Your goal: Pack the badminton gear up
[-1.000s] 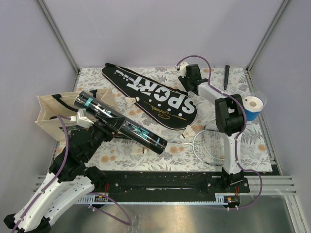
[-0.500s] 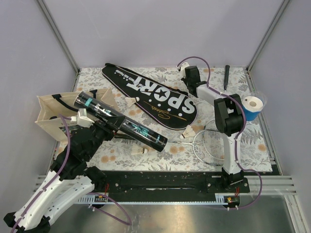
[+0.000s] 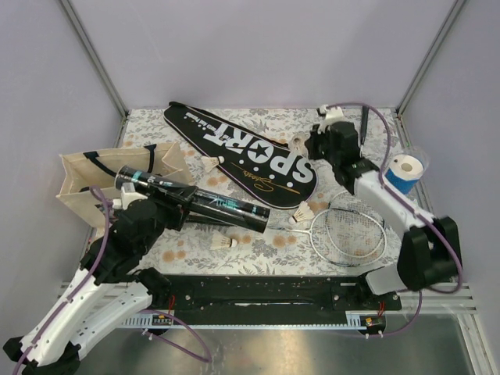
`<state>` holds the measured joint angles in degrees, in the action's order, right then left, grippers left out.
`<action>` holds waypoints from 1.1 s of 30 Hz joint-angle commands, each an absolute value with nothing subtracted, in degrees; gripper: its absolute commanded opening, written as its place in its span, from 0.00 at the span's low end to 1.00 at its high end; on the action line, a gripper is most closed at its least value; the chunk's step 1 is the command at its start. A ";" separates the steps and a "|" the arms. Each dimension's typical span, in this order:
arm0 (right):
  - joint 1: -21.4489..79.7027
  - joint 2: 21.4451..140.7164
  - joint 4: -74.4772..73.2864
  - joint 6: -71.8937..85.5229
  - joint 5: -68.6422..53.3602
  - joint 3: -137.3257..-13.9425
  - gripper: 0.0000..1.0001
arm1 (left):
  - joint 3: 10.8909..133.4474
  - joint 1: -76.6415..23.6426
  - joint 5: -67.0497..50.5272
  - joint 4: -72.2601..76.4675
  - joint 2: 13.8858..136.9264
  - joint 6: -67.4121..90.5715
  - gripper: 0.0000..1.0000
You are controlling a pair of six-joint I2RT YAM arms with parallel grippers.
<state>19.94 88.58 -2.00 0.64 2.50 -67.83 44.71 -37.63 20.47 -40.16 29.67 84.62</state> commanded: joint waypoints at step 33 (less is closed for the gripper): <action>24.95 43.06 55.11 57.57 -40.43 -21.09 0.00 | 49.75 -37.53 23.64 -44.03 21.89 105.20 0.35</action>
<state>22.72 41.54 50.39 55.55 -37.54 -16.86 48.73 -37.63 24.97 -47.13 22.85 104.49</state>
